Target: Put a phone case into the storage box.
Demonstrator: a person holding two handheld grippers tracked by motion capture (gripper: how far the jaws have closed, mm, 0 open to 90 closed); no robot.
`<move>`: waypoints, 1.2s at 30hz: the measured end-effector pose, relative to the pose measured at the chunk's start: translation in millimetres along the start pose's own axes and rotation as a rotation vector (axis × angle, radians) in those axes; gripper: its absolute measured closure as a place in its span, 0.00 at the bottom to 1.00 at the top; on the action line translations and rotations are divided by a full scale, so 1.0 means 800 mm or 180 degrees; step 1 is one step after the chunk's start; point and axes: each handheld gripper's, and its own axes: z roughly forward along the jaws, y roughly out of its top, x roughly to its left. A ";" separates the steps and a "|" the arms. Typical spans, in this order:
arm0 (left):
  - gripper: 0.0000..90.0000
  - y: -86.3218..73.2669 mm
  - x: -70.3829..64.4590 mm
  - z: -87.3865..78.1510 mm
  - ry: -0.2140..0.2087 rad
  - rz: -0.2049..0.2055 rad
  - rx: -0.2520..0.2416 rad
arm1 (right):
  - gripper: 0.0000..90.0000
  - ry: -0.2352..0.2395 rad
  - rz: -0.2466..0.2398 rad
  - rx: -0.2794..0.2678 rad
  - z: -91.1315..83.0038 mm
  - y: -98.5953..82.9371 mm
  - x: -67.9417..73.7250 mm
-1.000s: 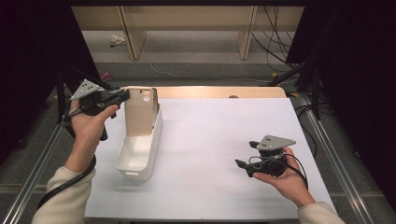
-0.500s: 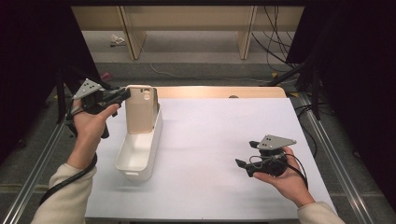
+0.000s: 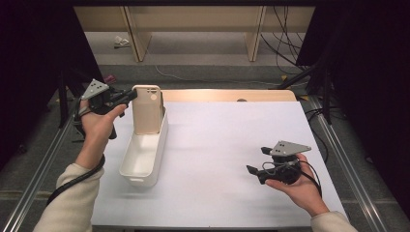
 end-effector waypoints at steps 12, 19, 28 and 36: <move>0.92 -0.003 0.009 0.014 0.0045 -0.0014 0.0036 | 0.19 0.0000 0.0010 0.0001 -0.001 -0.001 0.000; 0.92 -0.009 0.018 0.022 0.0063 -0.0061 0.0048 | 0.19 0.0004 0.0020 0.0001 -0.001 -0.001 -0.001; 0.92 -0.019 0.028 0.032 0.0082 -0.0127 0.0090 | 0.19 0.0007 0.0019 0.0006 0.000 -0.001 -0.001; 0.92 -0.032 0.034 0.039 0.0056 -0.0182 0.0153 | 0.19 0.0008 0.0022 0.0004 0.000 -0.001 -0.001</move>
